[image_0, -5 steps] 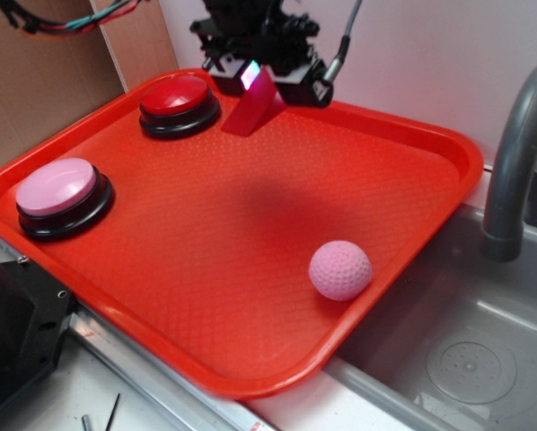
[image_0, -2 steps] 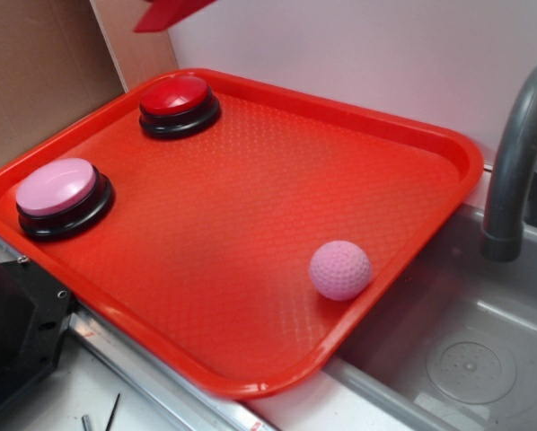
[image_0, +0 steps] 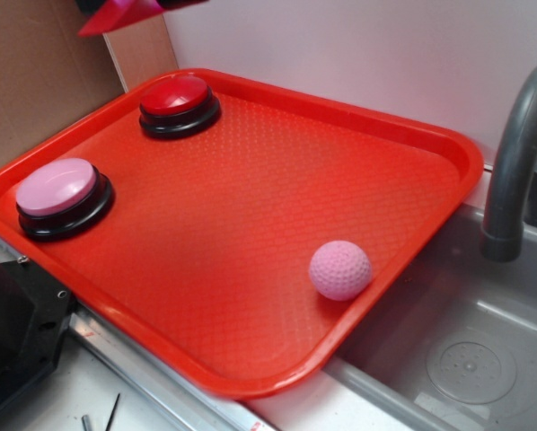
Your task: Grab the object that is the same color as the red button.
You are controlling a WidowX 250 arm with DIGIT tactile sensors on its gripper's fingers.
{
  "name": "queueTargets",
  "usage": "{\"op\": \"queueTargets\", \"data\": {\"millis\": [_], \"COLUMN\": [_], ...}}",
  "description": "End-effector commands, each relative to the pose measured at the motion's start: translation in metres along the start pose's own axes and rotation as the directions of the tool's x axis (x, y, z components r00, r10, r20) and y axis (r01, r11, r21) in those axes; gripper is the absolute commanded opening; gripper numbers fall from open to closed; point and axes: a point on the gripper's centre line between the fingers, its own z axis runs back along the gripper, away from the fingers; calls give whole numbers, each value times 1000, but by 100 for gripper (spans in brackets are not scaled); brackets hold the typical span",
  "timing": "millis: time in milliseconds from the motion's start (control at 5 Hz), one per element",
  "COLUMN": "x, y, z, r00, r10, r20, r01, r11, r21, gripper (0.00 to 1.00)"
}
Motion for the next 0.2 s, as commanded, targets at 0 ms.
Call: {"op": "queueTargets", "data": {"millis": [0], "x": [15], "y": [-18], "z": [11], "r00": [998], "r10": [-57], "r20": [19], "r01": [57], "r11": [998], "r21": [29], "gripper": [0]}}
